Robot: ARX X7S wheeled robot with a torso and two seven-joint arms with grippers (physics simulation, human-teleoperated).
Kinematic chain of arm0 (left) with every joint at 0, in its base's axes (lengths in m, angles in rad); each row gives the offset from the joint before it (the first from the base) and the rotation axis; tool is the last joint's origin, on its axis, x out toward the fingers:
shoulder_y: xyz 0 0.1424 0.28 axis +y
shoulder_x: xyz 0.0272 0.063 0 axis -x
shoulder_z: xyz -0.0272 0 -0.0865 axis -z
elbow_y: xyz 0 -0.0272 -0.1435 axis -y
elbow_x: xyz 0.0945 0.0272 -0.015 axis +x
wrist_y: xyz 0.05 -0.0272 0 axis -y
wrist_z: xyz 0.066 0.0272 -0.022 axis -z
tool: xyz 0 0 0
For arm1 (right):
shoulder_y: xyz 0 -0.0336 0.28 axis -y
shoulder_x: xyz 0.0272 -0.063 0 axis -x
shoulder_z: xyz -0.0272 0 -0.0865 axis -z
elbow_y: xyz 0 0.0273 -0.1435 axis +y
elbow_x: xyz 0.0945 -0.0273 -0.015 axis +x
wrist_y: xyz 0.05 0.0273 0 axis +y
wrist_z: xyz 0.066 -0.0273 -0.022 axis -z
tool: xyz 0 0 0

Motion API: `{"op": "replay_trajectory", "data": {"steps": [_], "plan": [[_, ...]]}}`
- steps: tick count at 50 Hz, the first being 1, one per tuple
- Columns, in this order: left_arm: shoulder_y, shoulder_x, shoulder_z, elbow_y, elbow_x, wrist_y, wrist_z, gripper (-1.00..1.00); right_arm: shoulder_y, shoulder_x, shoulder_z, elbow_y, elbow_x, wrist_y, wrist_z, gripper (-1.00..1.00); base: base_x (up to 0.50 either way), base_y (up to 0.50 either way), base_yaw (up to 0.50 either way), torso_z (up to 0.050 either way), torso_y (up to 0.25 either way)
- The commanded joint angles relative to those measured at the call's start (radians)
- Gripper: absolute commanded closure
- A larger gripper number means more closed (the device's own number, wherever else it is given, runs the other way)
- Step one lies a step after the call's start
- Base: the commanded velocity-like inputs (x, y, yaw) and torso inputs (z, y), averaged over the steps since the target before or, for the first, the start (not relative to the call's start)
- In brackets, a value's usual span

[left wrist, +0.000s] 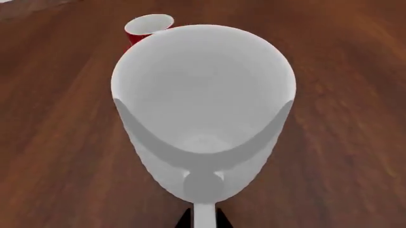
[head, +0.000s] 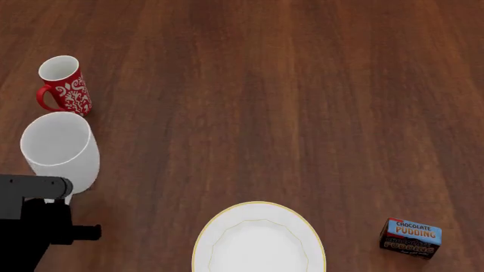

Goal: Put the white mug on the plate.

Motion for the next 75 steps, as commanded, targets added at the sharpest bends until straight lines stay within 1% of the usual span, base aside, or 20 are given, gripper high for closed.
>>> {"op": "replay_trajectory", "data": {"steps": [1, 3, 4, 7, 10, 25, 30, 31, 34, 40, 49, 57, 62, 75], "plan": [[0.011, -0.017, 0.016, 0.304, -0.104, -0.199, 0.026, 1.00, -0.003, 0.003, -0.004, 0.006, 0.005, -0.005, 0.005, -1.00, 0.00, 0.00, 0.00, 0.000, 0.000], [0.014, -0.024, 0.049, 0.365, -0.108, -0.216, 0.037, 1.00, -0.004, 0.003, -0.004, 0.008, 0.006, -0.007, 0.004, -1.00, 0.00, 0.00, 0.00, 0.000, 0.000], [0.009, -0.024, 0.061, 0.395, -0.129, -0.250, 0.051, 1.00, -0.004, 0.004, -0.004, 0.009, 0.006, -0.008, 0.004, -1.00, 0.00, 0.00, 0.00, 0.000, 0.000], [-0.004, -0.029, 0.098, 0.437, -0.143, -0.291, 0.067, 1.00, -0.004, 0.005, -0.004, 0.009, 0.008, -0.008, 0.005, -1.00, 0.00, 0.00, 0.00, 0.000, 0.000], [-0.038, -0.014, 0.108, 0.448, -0.178, -0.349, 0.082, 1.00, -0.006, 0.006, -0.004, 0.011, 0.009, -0.011, 0.006, -1.00, 0.00, 0.00, 0.00, 0.000, 0.000], [-0.096, -0.007, 0.301, 0.535, -0.206, -0.409, 0.168, 1.00, -0.005, 0.011, -0.012, 0.019, 0.010, -0.014, 0.016, -1.00, 0.00, 0.00, 0.00, 0.000, 0.000], [-0.108, -0.002, 0.355, 0.527, -0.205, -0.416, 0.189, 1.00, -0.003, 0.012, -0.020, 0.021, 0.010, -0.015, 0.018, -1.00, 0.00, 0.00, 0.00, 0.000, 0.000], [-0.112, -0.008, 0.381, 0.524, -0.196, -0.405, 0.202, 1.00, -0.003, 0.012, -0.021, 0.020, 0.010, -0.016, 0.019, -1.00, 0.00, 0.00, 0.00, 0.000, 0.000], [-0.124, 0.001, 0.410, 0.494, -0.183, -0.395, 0.208, 1.00, -0.007, 0.011, -0.021, 0.019, 0.012, -0.020, 0.019, -1.00, 0.00, 0.00, 0.00, 0.000, 0.000], [-0.117, 0.009, 0.452, 0.426, -0.170, -0.354, 0.236, 1.00, -0.021, 0.011, -0.010, 0.011, 0.019, -0.024, 0.020, -1.00, 0.00, 0.00, 0.00, 0.000, 0.000], [-0.104, 0.007, 0.516, 0.378, -0.138, -0.303, 0.256, 1.00, -0.024, 0.011, -0.017, 0.022, 0.020, -0.036, 0.020, -1.00, 0.00, 0.00, 0.00, 0.000, 0.000], [-0.084, 0.011, 0.520, 0.308, -0.133, -0.245, 0.273, 1.00, -0.030, 0.012, -0.013, 0.026, 0.024, -0.043, 0.021, -1.00, 0.00, 0.00, 0.00, 0.000, 0.000], [-0.074, 0.024, 0.491, 0.268, -0.154, -0.224, 0.280, 1.00, -0.032, 0.010, -0.016, 0.036, 0.024, -0.052, 0.021, -1.00, 0.00, 0.00, 0.00, 0.000, 0.000], [-0.059, 0.041, 0.463, 0.206, -0.181, -0.180, 0.297, 1.00, -0.032, 0.015, -0.023, 0.043, 0.026, -0.056, 0.026, -1.00, 0.00, 0.00, 0.00, 0.000, 0.000]]}}
